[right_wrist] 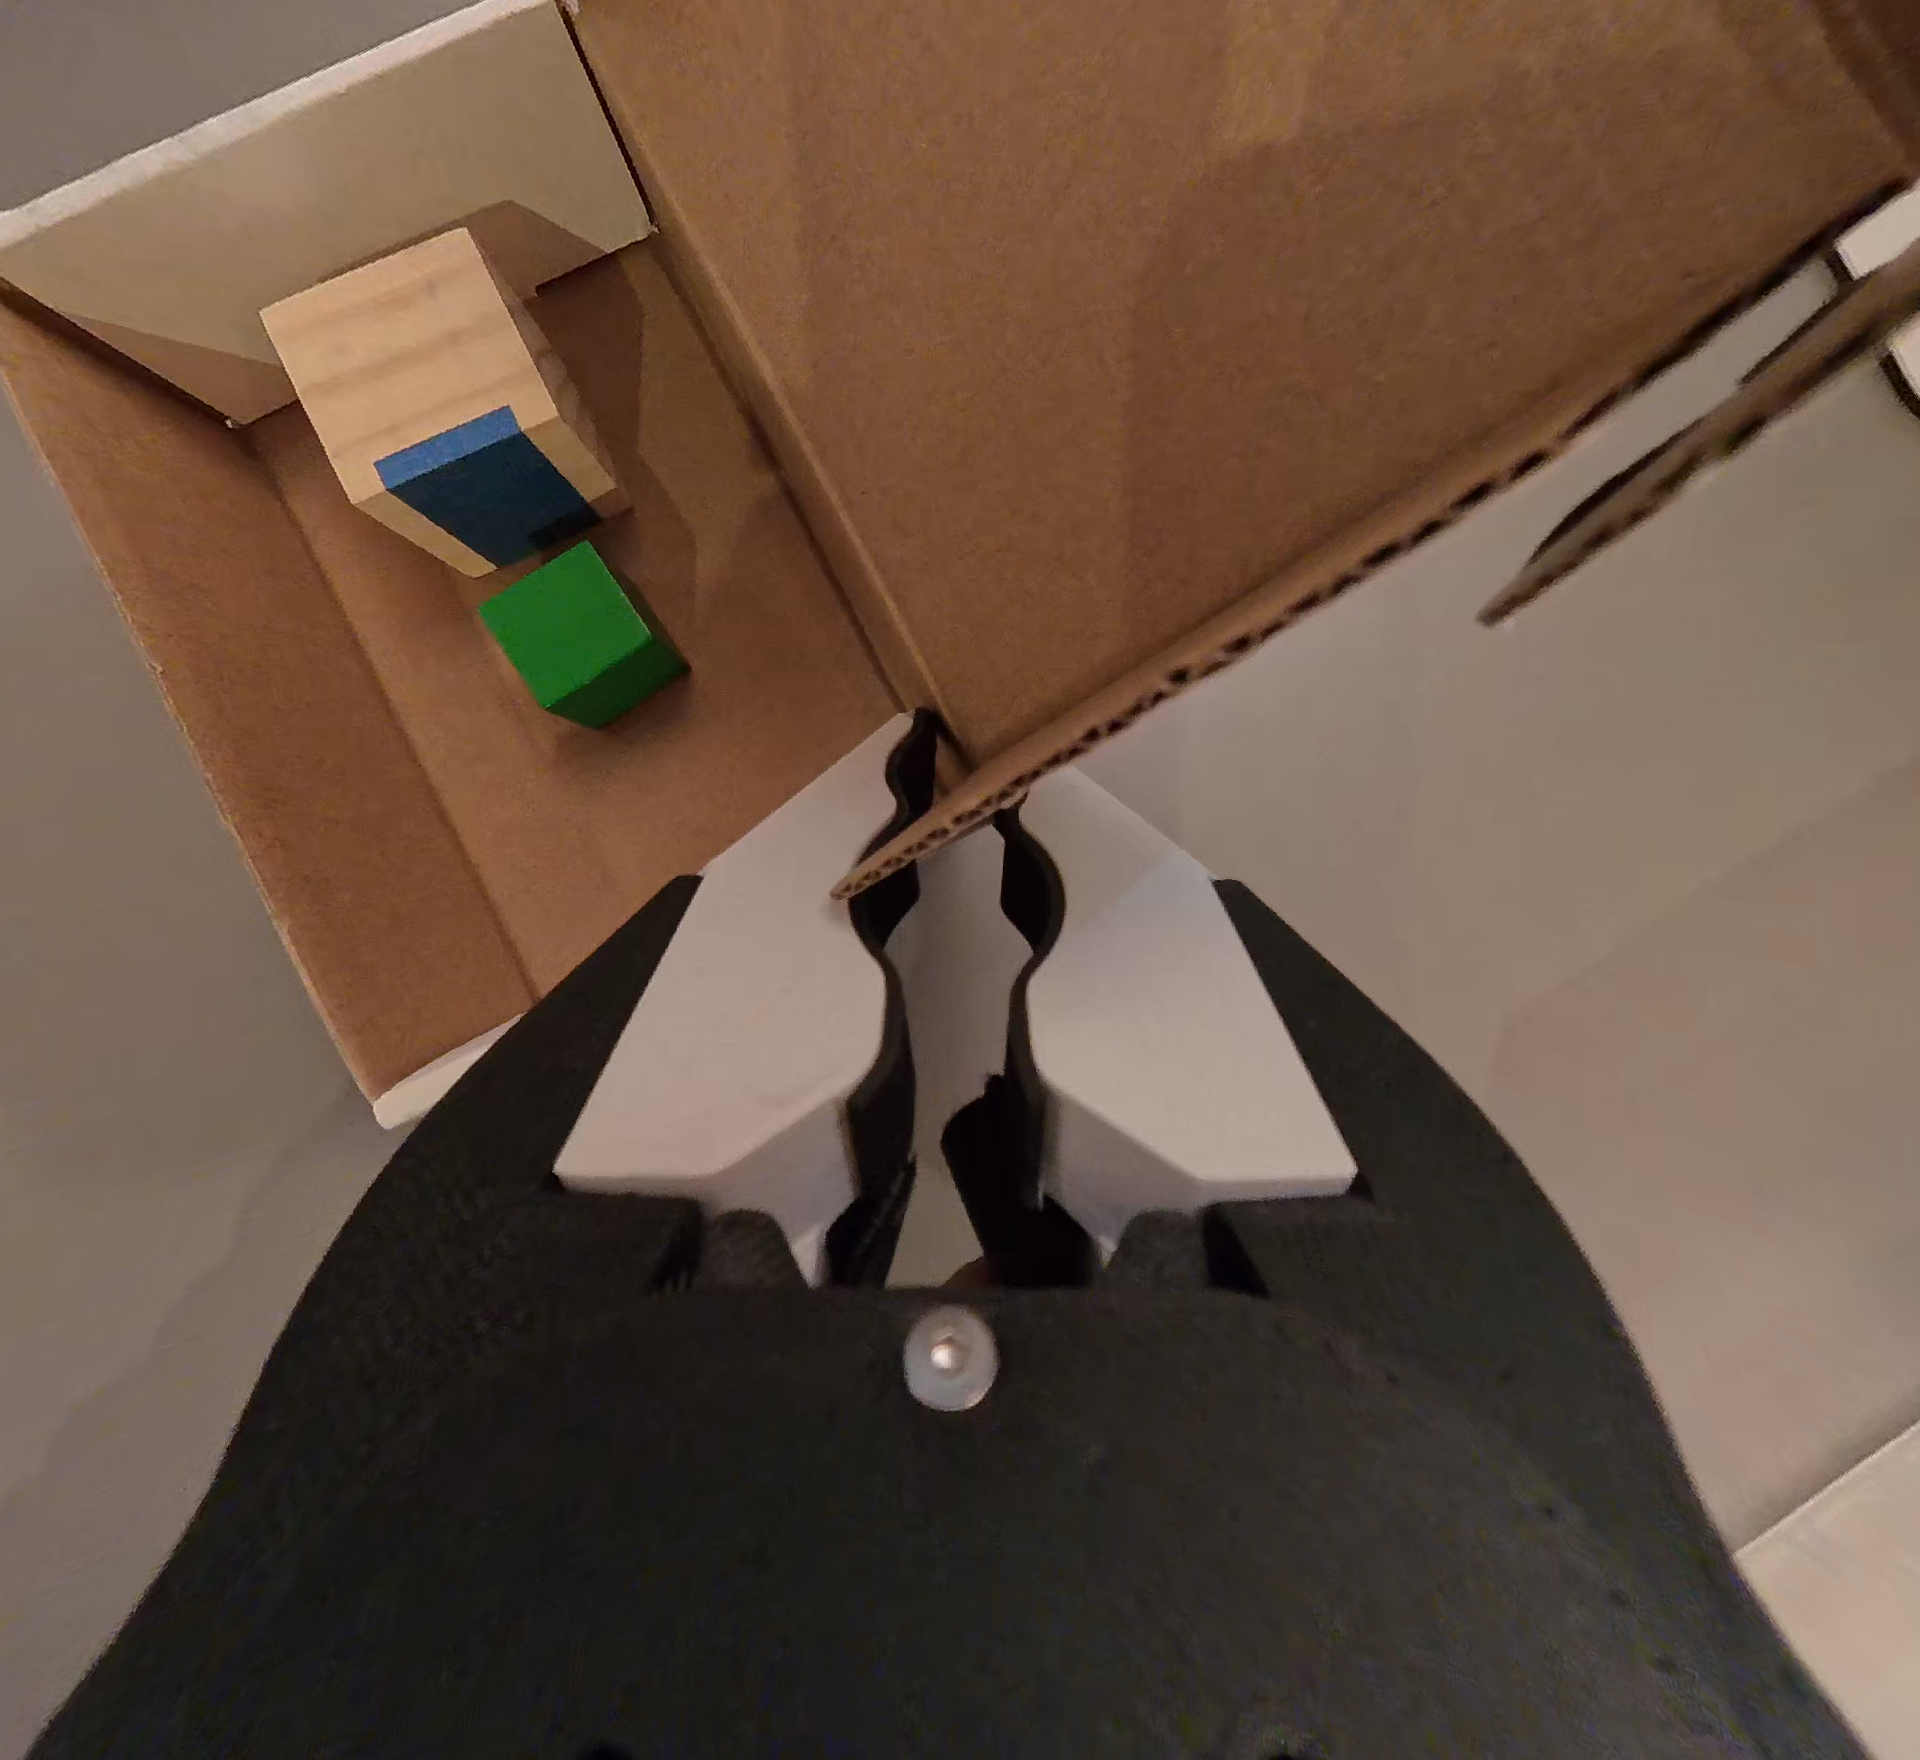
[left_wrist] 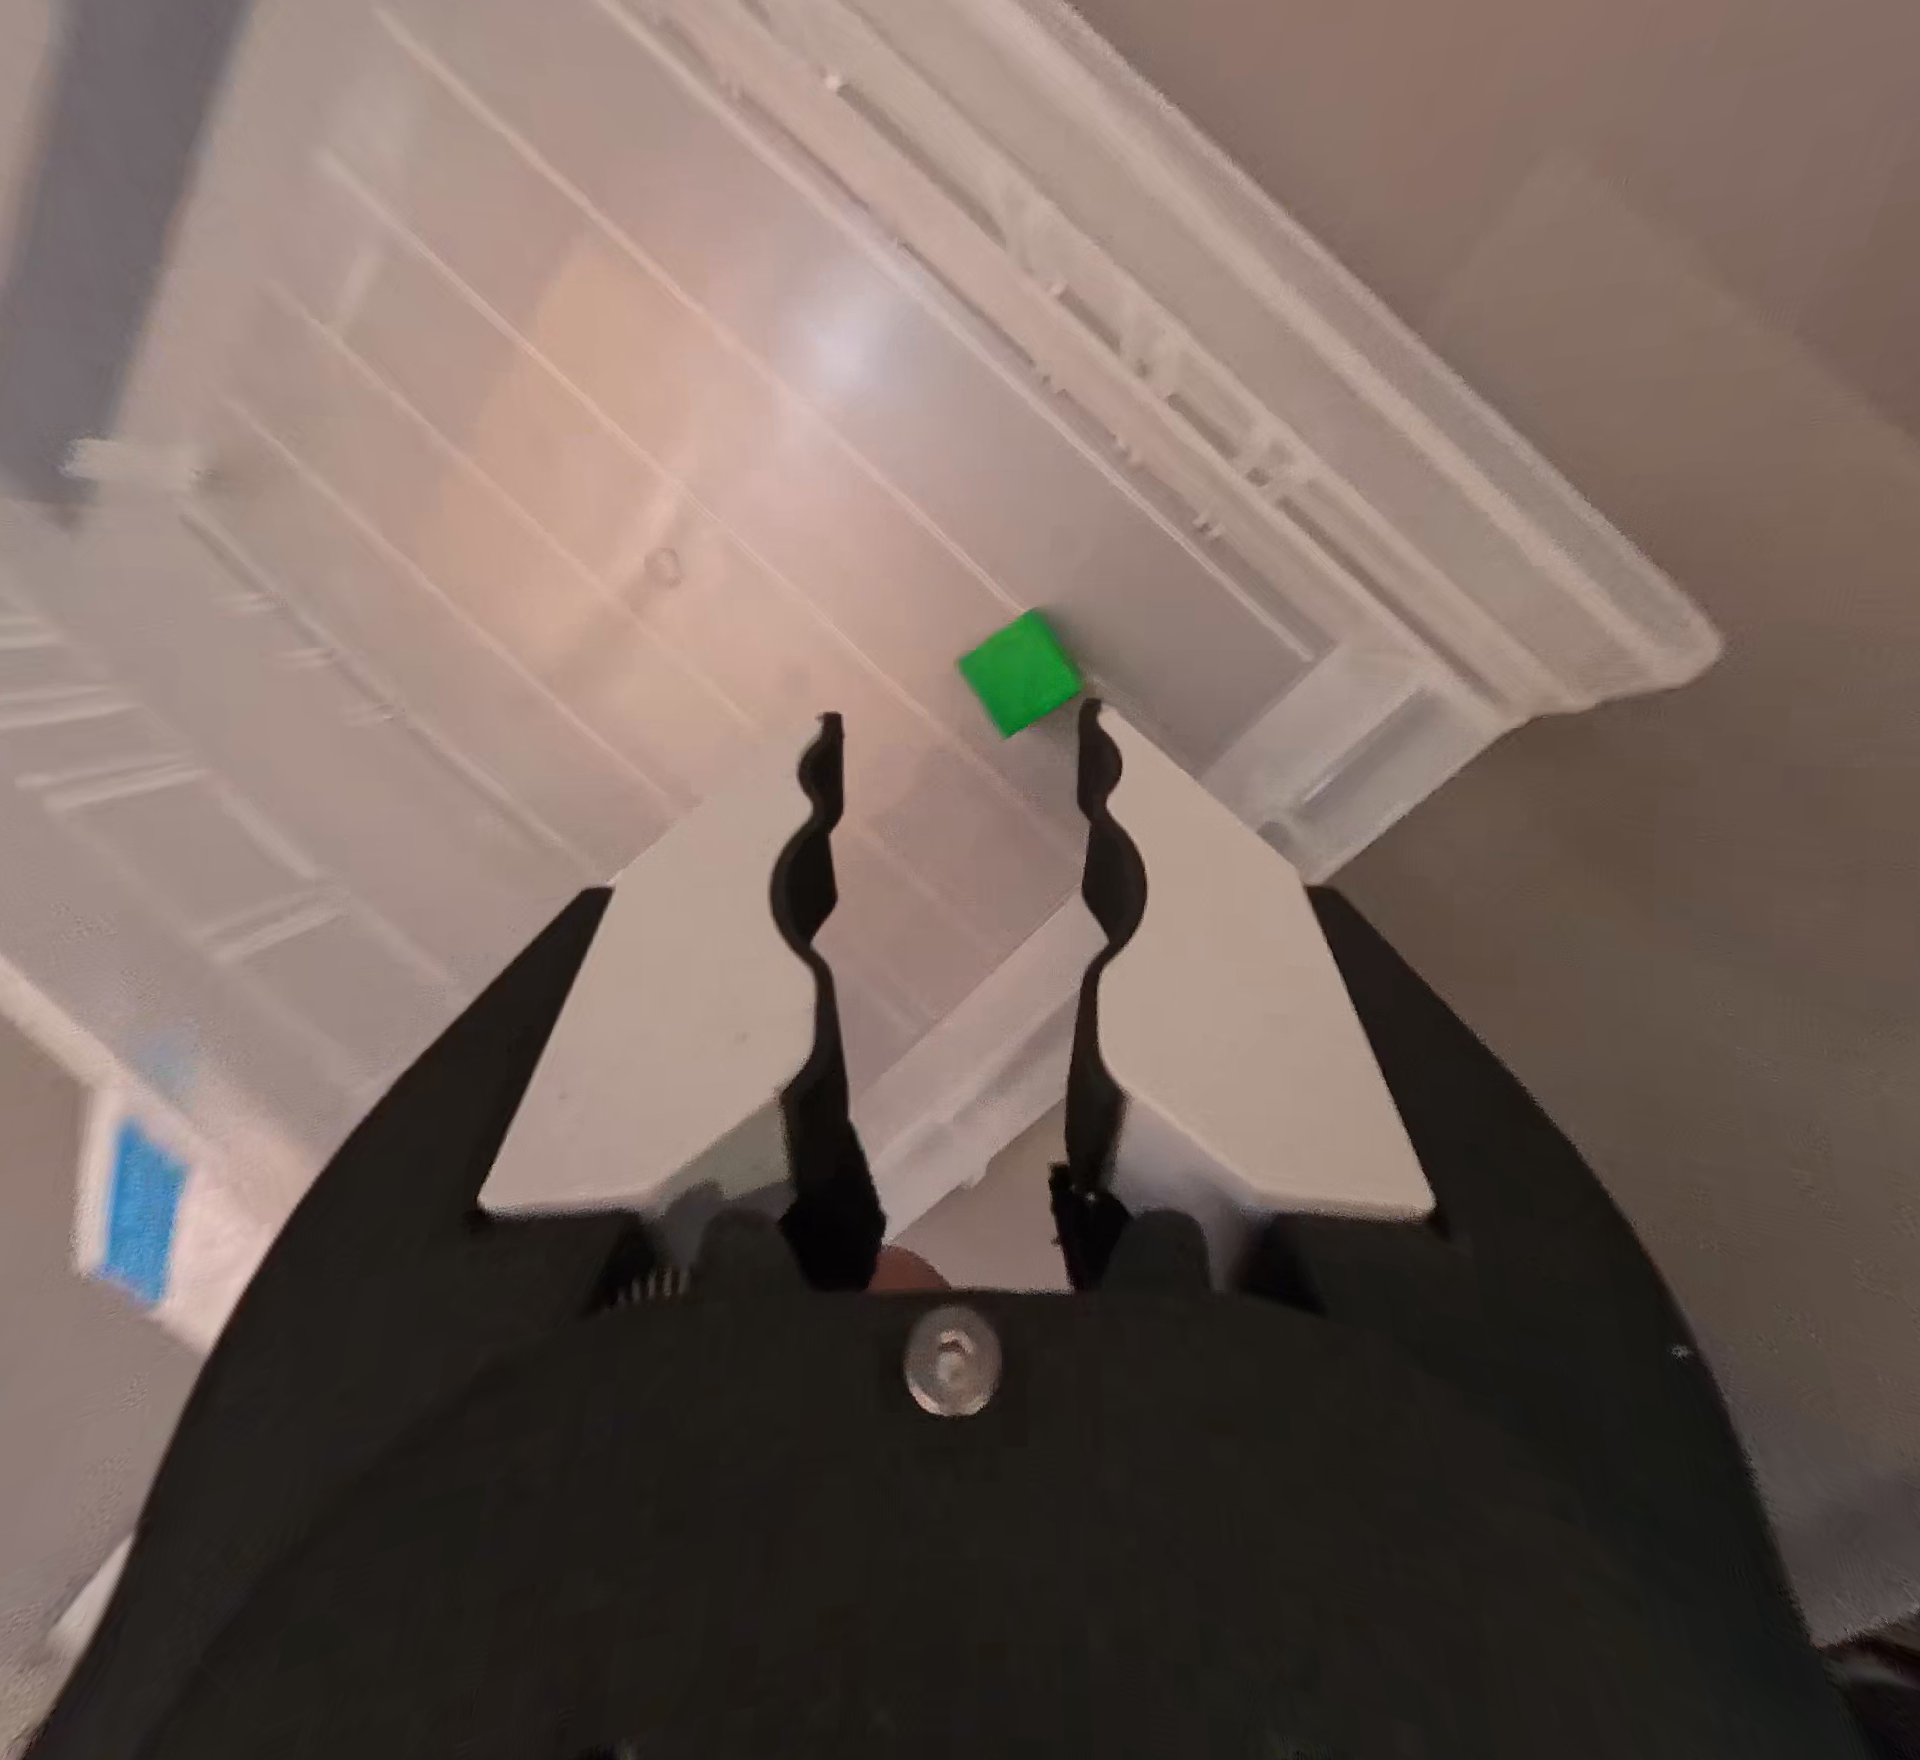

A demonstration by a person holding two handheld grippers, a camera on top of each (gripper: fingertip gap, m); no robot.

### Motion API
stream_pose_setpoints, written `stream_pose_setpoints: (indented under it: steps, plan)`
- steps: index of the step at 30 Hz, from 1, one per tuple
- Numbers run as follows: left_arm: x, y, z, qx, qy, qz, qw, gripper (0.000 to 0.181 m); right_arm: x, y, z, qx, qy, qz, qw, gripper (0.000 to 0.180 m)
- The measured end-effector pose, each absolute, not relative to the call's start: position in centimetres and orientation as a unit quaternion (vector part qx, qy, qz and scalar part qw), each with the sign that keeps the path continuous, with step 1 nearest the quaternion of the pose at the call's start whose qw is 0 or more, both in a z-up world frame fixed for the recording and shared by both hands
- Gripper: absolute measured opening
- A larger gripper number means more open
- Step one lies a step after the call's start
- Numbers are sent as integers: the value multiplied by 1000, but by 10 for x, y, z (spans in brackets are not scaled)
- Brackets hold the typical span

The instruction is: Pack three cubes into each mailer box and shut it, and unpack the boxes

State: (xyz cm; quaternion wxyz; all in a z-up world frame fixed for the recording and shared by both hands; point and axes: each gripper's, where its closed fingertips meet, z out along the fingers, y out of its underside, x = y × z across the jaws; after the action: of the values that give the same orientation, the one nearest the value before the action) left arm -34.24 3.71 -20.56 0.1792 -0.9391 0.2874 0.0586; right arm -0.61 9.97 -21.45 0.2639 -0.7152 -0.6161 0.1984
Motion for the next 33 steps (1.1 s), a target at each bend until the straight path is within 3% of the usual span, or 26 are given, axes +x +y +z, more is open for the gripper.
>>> stream_pose_setpoints:
  steps: [6,10,15,21,25,29,33]
  plan:
    - [-335,40,-232,-958,249,10,143,44,-6,100,-214,-715,-615,200,264,7]
    - [-342,42,-239,-959,254,21,124,21,-6,100,-214,-715,-616,197,265,7]
    - [-348,44,-237,-956,256,33,141,20,-6,100,-214,-715,-617,196,265,7]
    - [-354,47,-191,-939,255,56,225,19,-6,100,-214,-715,-617,196,265,7]
    - [-331,36,-120,-907,263,38,325,20,-6,100,-214,-715,-617,196,265,7]
    - [-265,11,-43,-850,329,25,411,19,-6,100,-214,-715,-617,196,265,7]
    - [-171,-4,-36,-803,431,8,412,19,-6,100,-214,-715,-617,196,265,7]
